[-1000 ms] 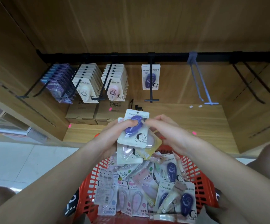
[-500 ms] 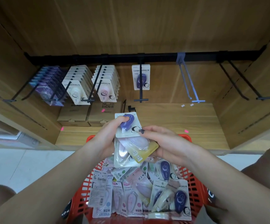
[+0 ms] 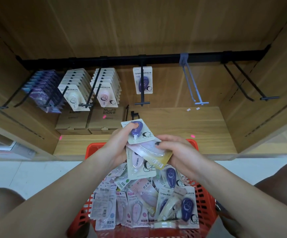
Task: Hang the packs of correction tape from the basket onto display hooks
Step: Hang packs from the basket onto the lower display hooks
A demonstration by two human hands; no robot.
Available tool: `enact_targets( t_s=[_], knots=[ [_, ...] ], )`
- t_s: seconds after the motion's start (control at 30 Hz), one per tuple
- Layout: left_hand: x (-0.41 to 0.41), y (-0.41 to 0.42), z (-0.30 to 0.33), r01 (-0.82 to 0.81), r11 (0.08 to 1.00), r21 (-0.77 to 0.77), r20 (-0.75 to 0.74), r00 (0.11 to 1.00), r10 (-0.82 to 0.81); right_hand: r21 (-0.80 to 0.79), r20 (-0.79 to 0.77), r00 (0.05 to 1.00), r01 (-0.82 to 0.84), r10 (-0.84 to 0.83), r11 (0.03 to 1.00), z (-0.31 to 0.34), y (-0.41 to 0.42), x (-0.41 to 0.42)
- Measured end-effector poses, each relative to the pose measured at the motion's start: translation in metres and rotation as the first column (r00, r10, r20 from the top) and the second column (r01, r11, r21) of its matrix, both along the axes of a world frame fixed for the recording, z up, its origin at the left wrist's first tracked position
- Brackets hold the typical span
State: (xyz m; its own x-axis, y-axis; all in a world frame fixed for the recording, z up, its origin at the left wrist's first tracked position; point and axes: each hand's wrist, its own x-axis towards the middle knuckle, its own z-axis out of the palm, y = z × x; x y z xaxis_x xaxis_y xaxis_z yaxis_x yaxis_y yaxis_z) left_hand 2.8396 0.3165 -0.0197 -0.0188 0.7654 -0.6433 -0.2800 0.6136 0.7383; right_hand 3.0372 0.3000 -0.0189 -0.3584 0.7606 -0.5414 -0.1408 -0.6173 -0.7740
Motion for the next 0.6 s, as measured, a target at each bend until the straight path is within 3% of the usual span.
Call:
enact_targets(
  t_s=[0.2,0.4,0.6],
  knots=[
    [0.009,-0.002,0.0,-0.1,0.995,-0.001,-0.027,0.995,0.1,-0.009,0.022,0.997,0.08,-0.08,0.997,-0.002,-0.013,-0.005],
    [0.006,-0.002,0.001,-0.125,0.992,0.01,0.042,0.991,0.124,0.03,0.067,0.989,0.132,-0.133,0.991,-0.001,-0.018,-0.008],
    [-0.009,0.006,0.005,-0.334,0.938,0.092,0.072,0.942,0.328,0.045,0.049,0.966,0.253,-0.255,0.967,0.004,-0.009,0.001]
  ],
)
